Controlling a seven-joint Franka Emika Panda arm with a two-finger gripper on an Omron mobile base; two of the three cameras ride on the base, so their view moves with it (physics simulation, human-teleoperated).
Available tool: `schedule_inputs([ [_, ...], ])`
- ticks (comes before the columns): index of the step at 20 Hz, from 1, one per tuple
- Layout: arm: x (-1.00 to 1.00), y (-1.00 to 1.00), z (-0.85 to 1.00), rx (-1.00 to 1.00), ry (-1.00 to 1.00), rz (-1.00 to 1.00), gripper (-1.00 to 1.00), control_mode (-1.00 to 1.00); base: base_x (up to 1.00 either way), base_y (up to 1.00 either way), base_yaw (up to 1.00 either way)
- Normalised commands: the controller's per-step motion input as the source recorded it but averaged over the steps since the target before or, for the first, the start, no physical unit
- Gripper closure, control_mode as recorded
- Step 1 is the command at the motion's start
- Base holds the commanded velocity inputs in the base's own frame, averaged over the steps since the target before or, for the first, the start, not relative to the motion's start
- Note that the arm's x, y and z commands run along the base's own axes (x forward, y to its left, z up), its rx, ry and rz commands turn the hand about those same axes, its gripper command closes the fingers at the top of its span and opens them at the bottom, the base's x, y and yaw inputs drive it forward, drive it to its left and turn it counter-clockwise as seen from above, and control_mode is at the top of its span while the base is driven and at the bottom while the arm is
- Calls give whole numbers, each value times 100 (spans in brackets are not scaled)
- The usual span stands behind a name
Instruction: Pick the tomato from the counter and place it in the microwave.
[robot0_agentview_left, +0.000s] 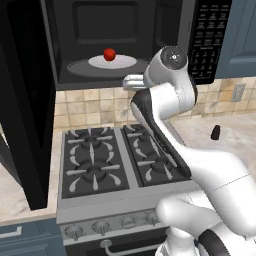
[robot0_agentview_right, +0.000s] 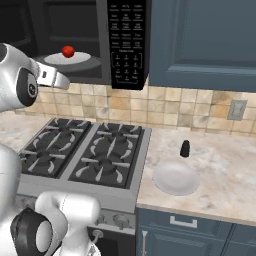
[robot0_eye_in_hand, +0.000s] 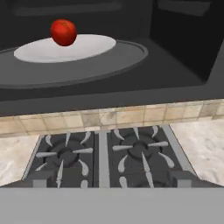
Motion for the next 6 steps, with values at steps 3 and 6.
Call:
schedule_inputs([
  [3, -100, -31, -14, -3, 58, 0, -100, -100, 0, 0, 0],
  [6, -100, -31, -55, -8, 52, 8, -100, -100, 0, 0, 0],
])
